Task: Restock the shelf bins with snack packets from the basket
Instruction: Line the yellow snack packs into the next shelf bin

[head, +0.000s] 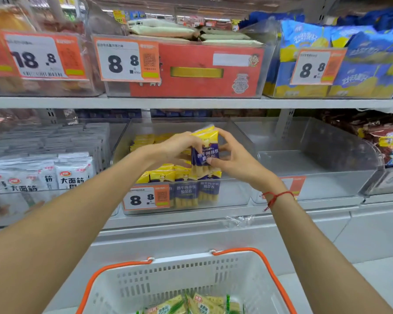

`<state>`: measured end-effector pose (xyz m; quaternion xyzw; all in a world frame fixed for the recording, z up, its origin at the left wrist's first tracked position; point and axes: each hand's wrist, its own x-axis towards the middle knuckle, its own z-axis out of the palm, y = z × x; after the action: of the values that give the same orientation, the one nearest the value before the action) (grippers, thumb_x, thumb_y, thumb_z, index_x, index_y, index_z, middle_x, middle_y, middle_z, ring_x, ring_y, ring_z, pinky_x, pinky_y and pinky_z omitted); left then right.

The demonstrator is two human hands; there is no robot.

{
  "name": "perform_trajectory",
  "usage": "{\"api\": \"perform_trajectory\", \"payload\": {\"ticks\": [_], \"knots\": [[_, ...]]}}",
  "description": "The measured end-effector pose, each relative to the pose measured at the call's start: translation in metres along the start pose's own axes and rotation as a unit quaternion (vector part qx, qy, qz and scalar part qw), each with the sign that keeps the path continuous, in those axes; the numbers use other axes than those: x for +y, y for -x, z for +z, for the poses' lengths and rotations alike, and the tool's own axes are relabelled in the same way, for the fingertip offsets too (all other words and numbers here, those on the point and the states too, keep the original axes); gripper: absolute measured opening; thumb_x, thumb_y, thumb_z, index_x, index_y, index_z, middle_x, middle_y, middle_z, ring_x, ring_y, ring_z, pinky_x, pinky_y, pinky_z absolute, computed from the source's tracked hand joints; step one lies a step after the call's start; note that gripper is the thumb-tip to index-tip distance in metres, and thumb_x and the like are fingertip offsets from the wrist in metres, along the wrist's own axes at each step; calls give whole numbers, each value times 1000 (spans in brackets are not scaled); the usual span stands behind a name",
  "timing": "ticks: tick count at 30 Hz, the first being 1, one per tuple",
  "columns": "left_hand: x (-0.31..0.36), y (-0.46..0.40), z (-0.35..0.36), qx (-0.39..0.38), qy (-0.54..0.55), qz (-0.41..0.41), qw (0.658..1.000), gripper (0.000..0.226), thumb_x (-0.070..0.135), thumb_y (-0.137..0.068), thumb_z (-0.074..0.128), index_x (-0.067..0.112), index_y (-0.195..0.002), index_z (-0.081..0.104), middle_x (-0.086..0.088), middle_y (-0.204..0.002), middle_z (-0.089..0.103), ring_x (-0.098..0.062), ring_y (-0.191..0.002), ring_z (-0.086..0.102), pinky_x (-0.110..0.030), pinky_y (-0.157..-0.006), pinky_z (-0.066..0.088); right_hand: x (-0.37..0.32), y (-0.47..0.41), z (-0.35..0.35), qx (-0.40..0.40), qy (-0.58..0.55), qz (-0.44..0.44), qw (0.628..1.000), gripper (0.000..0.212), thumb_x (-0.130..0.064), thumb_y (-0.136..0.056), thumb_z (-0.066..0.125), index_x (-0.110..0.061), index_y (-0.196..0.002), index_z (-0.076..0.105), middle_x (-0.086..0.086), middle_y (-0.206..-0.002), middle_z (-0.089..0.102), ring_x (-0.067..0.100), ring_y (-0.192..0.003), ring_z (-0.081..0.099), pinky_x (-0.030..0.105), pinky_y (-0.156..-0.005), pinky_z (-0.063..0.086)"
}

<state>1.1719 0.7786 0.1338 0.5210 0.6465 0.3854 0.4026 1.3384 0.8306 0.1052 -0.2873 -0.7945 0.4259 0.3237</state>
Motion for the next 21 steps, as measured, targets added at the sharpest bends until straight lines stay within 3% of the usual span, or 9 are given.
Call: {"api": "perform_trajectory", "payload": {"ticks": [3, 5, 9, 11, 15, 17, 21], "knots": [[-8, -1, -1, -15, 70, 5, 997, 12, 14, -84, 47, 15, -90, 56, -7, -105, 68, -22, -89, 66, -39, -87, 54, 4, -1, -4, -6, -9, 18, 1000, 66, -8, -88, 64, -21, -143, 29, 6, -123, 52, 17, -107, 58, 16, -69, 54], [-12, -1, 0, -17, 94, 10, 995, 10, 12, -85, 45, 14, -87, 55, -6, -107, 67, -22, -93, 66, -39, -86, 54, 5, 0, -7, -7, -26, 32, 999, 61, -8, -88, 64, -19, -140, 33, 6, -122, 54, 16, -103, 59, 17, -69, 55], [-14, 2, -1, -42, 54, 31, 997, 28, 14, -92, 59, 26, -116, 53, 1, -116, 65, -12, -98, 67, -30, -79, 56, 11, 3, -7, 10, -61, 41, 997, 50, -8, -90, 62, -16, -134, 40, 7, -124, 57, 19, -110, 59, 28, -82, 55], [-16, 4, -5, -53, 10, 51, 997, 45, 21, -87, 68, 30, -127, 51, 8, -119, 64, -6, -103, 66, -27, -81, 57, 12, 4, -6, 29, -68, 33, 997, 39, -9, -90, 62, -14, -126, 48, 7, -121, 61, 17, -106, 61, 22, -78, 55], [-16, 9, -15, -54, -14, 71, 996, 56, 22, -80, 74, 29, -130, 49, 12, -124, 60, -2, -109, 61, -26, -82, 57, 11, 4, -5, 25, -67, 28, 997, 32, -9, -91, 60, -9, -122, 54, 8, -115, 67, 12, -96, 65, 19, -77, 56], [-14, 11, -22, -54, -23, 74, 996, 62, 22, -78, 76, 28, -133, 48, 11, -128, 57, -1, -113, 58, -27, -82, 57, 10, 4, -6, 21, -88, 31, 995, 34, -11, -92, 60, -8, -125, 54, 8, -115, 68, 15, -97, 67, 25, -80, 56], [-7, 12, -29, -28, -83, 75, 993, 51, 12, -79, 76, 21, -125, 53, 5, -119, 63, -8, -106, 63, -30, -82, 58, 9, 1, 1, 21, -86, 36, 995, 34, -13, -92, 60, -8, -125, 53, 7, -112, 69, 17, -98, 68, 32, -84, 56]]}}
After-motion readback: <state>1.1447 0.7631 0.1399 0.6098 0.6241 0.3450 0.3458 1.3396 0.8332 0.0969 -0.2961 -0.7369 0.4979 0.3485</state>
